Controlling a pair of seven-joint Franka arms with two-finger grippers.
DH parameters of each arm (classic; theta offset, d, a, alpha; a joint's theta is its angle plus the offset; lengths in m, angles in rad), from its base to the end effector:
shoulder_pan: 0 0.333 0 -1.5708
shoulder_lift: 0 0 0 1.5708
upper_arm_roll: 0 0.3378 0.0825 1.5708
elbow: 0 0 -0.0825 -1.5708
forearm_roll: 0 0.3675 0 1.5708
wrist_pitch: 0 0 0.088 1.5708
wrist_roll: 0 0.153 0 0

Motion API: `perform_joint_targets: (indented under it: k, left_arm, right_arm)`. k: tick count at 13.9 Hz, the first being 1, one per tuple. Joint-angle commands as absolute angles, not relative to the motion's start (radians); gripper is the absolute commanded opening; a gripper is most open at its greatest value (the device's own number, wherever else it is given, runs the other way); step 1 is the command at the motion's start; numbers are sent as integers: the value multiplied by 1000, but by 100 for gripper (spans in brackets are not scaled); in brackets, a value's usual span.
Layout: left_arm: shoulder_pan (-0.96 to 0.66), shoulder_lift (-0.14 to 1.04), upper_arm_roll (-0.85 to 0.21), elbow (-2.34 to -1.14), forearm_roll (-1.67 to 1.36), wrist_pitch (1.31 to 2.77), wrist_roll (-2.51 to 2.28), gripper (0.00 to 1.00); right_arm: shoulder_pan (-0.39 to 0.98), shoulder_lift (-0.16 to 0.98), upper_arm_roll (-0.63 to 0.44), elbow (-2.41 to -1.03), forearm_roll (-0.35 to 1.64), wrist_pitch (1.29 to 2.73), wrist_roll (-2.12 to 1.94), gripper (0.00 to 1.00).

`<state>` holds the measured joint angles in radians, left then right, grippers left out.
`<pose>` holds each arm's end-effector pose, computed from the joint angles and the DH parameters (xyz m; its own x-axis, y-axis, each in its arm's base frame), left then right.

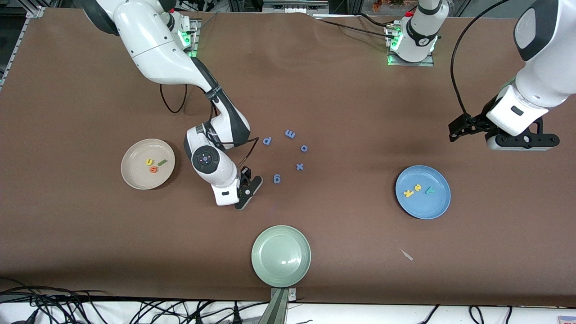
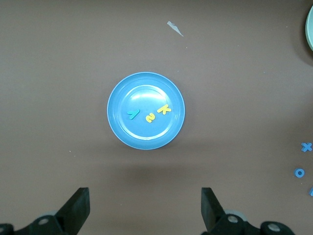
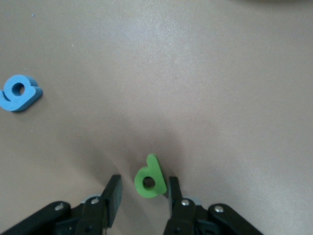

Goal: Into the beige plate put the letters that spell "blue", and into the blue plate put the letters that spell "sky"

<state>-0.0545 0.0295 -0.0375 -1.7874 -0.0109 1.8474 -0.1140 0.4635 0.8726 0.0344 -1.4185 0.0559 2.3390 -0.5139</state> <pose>0.5591 -0.0527 0.5085 0.9993 0.0251 0.0290 0.0246 -0.9996 0.0151 0.6490 0.3508 0.1583 0.5723 0.8167 0.0739 0.8200 -0.5712 -0.0367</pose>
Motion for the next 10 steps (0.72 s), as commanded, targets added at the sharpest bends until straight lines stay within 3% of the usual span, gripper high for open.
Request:
perform_joint_targets:
  k: [1,7,10]
  left_arm:
    - [-58,25,-37,-1786,17,1853,-127,100]
    - [-61,32,-41,-1766,18,1855,-127,100]
    - [-67,32,-43,-1764,17,1853,-127,100]
  right_arm:
    - [468,896,38,-1404,51,2347,-526,40]
    - [469,896,38,-1402,51,2345,-525,12]
    - [468,888,38,-1401,52,2335,-525,9]
